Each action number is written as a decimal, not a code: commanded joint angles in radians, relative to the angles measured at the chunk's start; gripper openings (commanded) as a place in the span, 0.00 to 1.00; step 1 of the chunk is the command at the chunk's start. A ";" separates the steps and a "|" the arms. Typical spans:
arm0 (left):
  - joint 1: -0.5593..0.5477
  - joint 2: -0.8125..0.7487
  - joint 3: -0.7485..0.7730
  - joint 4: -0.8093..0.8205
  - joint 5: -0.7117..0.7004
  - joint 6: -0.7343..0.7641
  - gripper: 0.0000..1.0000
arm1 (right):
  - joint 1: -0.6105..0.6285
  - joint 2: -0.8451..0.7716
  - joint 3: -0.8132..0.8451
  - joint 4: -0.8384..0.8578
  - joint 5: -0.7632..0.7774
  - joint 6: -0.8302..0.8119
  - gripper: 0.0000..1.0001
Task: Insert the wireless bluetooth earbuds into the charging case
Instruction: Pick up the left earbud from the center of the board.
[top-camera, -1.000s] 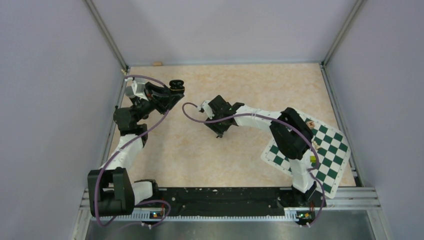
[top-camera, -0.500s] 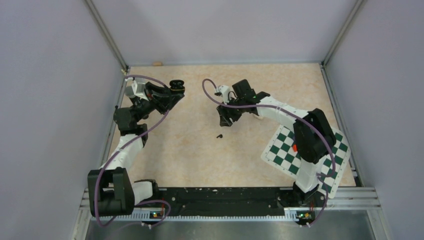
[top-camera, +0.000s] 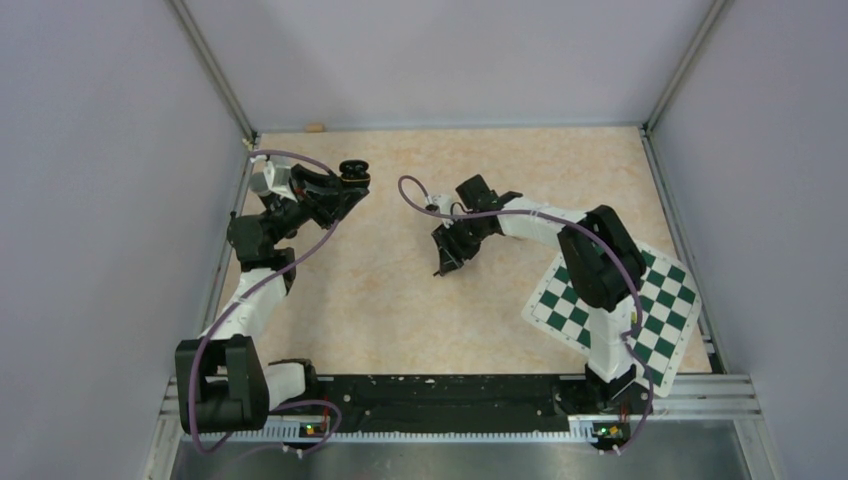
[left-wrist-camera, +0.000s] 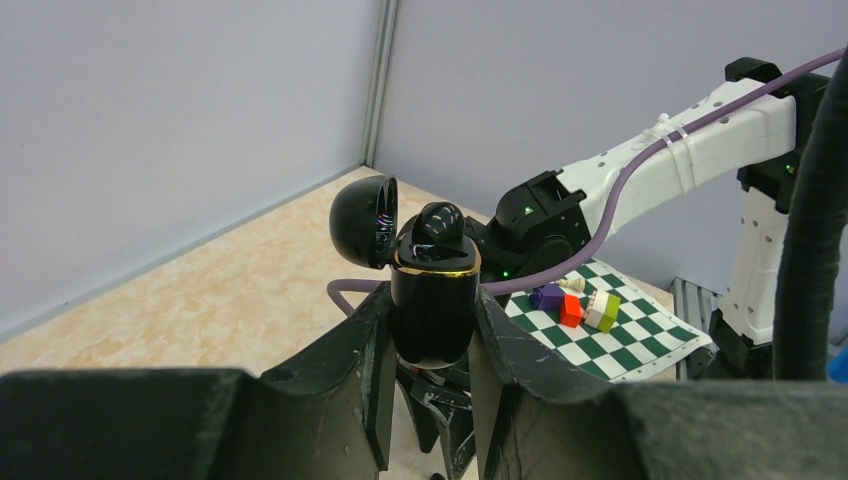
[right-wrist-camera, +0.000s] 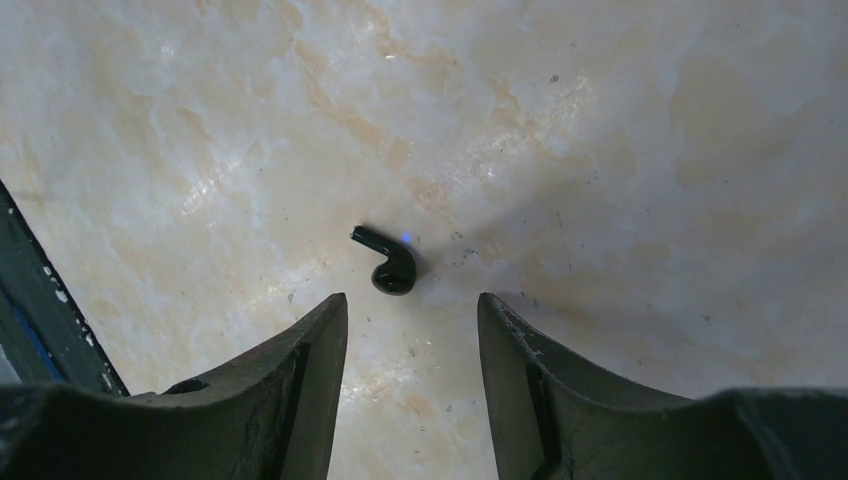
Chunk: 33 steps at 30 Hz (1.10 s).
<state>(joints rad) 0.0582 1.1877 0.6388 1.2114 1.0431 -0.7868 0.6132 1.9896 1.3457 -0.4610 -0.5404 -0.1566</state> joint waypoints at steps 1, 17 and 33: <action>-0.004 0.002 0.000 0.049 0.007 0.001 0.00 | 0.006 0.013 0.046 -0.025 -0.052 -0.005 0.50; -0.003 0.005 0.001 0.055 0.006 -0.003 0.00 | 0.007 0.071 0.066 -0.012 -0.084 0.035 0.47; -0.005 0.005 0.003 0.059 0.004 -0.009 0.00 | 0.009 0.094 0.079 -0.046 -0.072 0.024 0.33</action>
<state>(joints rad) 0.0574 1.1896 0.6384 1.2137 1.0477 -0.7872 0.6132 2.0525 1.3964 -0.4915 -0.6224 -0.1265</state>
